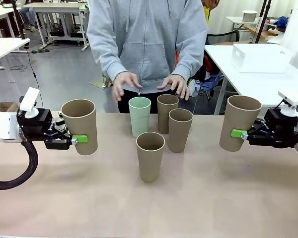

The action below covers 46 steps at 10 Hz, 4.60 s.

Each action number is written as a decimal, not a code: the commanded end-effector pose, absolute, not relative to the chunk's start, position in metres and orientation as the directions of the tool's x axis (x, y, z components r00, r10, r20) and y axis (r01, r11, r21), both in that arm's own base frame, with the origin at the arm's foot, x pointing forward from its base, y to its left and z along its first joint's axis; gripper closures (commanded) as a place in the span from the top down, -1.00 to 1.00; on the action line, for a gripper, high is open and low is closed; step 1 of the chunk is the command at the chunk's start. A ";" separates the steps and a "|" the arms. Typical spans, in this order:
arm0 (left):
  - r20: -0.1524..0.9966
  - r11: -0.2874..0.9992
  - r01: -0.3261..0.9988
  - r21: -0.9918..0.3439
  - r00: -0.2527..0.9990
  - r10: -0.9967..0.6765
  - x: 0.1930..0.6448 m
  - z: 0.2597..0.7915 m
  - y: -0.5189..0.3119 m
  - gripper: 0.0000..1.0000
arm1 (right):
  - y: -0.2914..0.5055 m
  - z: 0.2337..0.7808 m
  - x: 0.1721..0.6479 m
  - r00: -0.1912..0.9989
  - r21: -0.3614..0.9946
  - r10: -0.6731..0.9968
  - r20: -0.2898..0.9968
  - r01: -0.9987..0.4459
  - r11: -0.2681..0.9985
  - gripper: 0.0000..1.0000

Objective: Stack the cups and store them in the basket.
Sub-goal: Place the stack of Reusable plastic cups into the Pantry Basket.

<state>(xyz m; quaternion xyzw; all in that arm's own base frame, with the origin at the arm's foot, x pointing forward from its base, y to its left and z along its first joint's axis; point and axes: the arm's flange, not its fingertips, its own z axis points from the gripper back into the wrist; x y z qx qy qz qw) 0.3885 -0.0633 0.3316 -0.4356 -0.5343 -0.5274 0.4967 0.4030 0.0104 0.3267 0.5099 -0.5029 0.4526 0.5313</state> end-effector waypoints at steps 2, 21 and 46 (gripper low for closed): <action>0.989 0.066 0.988 0.139 -0.135 -0.060 0.389 0.333 -0.063 0.70 | 0.010 0.328 0.401 0.068 0.070 -0.026 0.997 -0.995 0.076 0.68; 0.989 0.066 0.988 0.139 -0.135 -0.060 0.389 0.333 -0.063 0.70 | 0.010 0.328 0.401 0.068 0.070 -0.026 0.997 -0.995 0.076 0.68; 0.989 0.066 0.988 0.139 -0.135 -0.060 0.389 0.333 -0.063 0.70 | 0.010 0.328 0.401 0.068 0.070 -0.026 0.997 -0.995 0.076 0.68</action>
